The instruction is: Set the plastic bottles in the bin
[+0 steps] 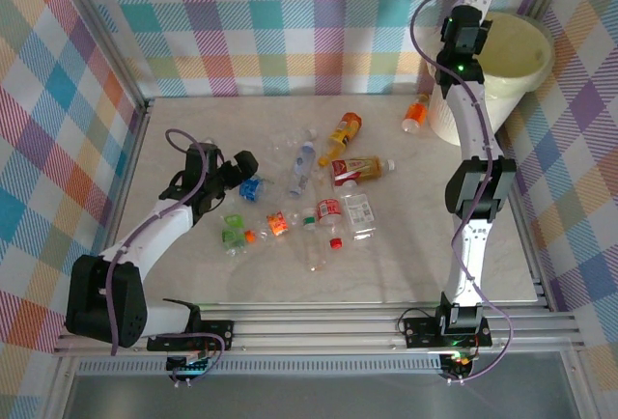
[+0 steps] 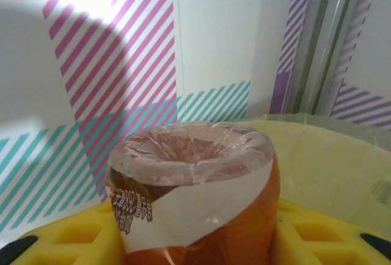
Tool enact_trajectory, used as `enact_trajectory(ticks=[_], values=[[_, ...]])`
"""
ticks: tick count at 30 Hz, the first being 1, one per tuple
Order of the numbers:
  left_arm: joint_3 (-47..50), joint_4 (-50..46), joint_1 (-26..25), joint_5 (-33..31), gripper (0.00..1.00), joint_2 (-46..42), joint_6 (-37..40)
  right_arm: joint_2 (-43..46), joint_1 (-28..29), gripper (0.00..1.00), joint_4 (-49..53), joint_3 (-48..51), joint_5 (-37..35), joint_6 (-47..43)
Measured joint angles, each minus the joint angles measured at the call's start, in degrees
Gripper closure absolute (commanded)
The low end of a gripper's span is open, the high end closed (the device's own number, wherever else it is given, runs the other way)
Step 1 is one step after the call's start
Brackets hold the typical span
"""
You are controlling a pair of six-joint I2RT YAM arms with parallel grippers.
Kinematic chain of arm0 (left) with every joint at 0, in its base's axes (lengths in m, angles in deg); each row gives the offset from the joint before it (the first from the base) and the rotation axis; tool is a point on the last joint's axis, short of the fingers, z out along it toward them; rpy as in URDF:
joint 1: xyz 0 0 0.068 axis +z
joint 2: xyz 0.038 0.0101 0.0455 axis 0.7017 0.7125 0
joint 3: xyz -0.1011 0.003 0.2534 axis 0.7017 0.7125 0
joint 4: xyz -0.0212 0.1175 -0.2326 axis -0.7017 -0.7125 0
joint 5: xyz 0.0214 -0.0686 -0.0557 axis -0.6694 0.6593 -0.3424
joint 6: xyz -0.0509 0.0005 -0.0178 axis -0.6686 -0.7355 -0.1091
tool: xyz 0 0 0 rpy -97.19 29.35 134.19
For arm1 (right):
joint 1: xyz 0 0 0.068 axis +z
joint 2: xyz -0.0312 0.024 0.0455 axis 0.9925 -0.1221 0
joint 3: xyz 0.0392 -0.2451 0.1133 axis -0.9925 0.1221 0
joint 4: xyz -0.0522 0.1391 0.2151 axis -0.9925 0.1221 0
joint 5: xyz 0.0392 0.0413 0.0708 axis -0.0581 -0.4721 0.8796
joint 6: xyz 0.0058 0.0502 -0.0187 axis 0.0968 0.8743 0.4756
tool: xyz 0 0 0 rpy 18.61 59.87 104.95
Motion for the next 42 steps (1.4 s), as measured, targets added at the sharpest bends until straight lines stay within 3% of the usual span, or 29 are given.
enact_trajectory(ticks=[9, 17, 33, 42], values=[[0.0, 0.0, 0.0, 0.0, 0.00, 0.7, 0.0, 0.5, -0.3, 0.49, 10.8, -1.7, 7.6, 5.3], [0.0, 0.0, 0.0, 0.0, 0.00, 1.0, 0.0, 0.7, -0.7, 0.27, 16.1, -2.0, 15.1, 9.2], [0.0, -0.1, 0.0, 0.0, 0.00, 1.9, 0.0, 1.5, -0.8, 0.14, 17.7, -2.1, 24.2, 11.0], [0.0, -0.2, 0.0, -0.1, 0.00, 1.9, 0.0, 10.6, -0.8, 0.07, 18.1, 2.3, 27.0, 10.5]])
